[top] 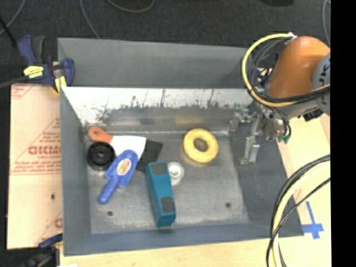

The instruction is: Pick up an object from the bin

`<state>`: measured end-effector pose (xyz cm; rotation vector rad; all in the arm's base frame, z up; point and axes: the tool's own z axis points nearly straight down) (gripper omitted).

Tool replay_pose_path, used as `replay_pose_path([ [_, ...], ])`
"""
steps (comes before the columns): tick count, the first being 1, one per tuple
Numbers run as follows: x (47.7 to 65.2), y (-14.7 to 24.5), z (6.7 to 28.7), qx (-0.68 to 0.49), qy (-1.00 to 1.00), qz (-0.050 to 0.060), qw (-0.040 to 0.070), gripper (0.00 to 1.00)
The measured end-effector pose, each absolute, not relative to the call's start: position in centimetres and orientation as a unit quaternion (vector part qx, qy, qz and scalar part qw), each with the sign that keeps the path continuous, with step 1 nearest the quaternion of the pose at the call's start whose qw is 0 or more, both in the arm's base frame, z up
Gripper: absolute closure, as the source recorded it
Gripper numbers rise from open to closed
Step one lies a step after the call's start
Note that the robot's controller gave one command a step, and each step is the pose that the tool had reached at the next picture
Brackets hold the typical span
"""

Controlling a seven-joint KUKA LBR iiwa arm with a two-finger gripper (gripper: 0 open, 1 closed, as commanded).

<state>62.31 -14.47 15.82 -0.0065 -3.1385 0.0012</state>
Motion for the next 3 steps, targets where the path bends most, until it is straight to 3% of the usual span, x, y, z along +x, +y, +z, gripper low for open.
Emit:
replay_pose_path([
  [1,62.5,-14.4,16.4,-0.001,-1.000,0.001,-0.002,0.00],
  [2,61.8,-10.4,10.3,-0.012,-1.000,0.001,-0.004,0.00],
  [3,63.3,-8.7,7.7,-0.001,-1.000,0.001,-0.001,0.00],
])
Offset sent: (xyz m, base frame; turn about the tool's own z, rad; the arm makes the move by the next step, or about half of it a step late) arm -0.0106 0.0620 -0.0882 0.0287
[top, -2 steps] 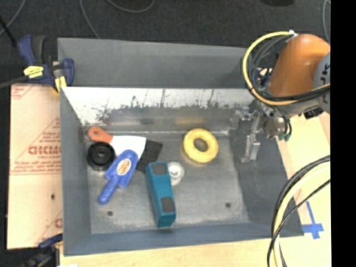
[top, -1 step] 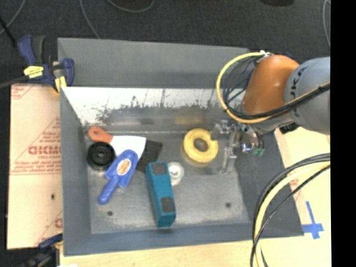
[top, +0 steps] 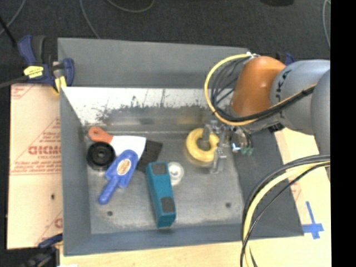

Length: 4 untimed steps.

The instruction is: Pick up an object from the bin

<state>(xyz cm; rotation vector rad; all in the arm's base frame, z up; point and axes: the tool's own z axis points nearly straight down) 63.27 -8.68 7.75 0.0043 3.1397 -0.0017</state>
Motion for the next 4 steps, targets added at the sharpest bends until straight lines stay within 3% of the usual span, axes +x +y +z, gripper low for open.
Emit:
replay_pose_path([
  [2,63.5,-6.7,7.7,0.095,0.995,-0.001,0.007,0.00],
  [3,63.9,-6.0,7.8,0.013,1.000,-0.003,0.008,0.00],
  [4,63.1,-5.9,8.8,0.147,0.989,0.000,0.007,0.00],
])
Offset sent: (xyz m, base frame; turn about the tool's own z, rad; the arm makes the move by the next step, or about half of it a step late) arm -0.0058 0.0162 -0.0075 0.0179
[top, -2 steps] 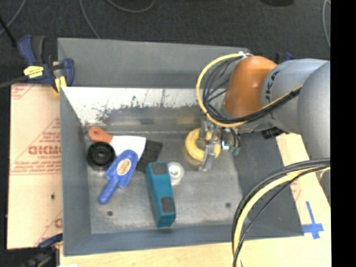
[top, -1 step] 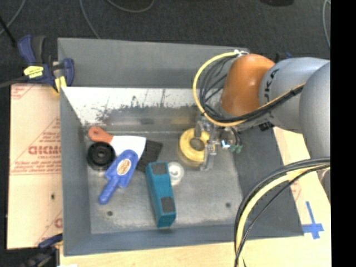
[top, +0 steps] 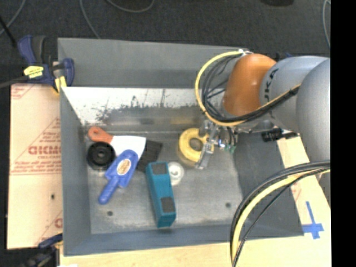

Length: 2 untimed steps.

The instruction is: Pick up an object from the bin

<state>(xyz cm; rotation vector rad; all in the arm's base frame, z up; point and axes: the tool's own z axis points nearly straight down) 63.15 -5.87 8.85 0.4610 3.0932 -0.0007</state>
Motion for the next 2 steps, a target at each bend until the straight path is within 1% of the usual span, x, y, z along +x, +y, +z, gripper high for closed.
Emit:
replay_pose_path([
  [1,63.66,-4.80,7.05,0.031,0.999,-0.003,0.008,1.00],
  [2,63.66,-4.80,7.06,0.031,0.999,-0.003,0.008,1.00],
])
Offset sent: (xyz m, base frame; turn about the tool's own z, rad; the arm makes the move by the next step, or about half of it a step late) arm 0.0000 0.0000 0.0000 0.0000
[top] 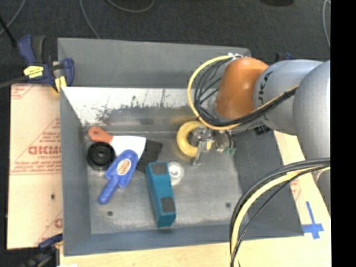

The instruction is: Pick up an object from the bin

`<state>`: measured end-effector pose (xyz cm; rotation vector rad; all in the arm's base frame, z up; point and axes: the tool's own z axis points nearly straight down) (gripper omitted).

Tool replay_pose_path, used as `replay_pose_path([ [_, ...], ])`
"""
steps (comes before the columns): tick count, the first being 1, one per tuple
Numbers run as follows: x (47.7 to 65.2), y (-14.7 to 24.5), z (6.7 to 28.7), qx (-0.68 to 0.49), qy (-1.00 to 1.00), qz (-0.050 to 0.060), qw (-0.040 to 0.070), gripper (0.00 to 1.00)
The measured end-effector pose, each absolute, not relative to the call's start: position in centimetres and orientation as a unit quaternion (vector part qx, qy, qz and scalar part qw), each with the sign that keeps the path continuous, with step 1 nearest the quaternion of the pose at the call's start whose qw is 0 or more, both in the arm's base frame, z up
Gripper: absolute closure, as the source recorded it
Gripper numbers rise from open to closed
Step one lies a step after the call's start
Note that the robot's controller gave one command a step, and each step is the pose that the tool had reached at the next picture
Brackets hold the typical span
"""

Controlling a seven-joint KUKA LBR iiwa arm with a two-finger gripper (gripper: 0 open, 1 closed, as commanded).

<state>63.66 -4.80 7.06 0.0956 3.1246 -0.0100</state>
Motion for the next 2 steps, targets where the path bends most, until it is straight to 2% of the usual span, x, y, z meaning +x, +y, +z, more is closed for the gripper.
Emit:
replay_pose_path([
  [1,64.58,-3.86,18.42,0.025,1.000,-0.004,0.010,1.00],
  [2,64.58,-3.86,18.42,0.025,1.000,-0.004,0.010,1.00],
])
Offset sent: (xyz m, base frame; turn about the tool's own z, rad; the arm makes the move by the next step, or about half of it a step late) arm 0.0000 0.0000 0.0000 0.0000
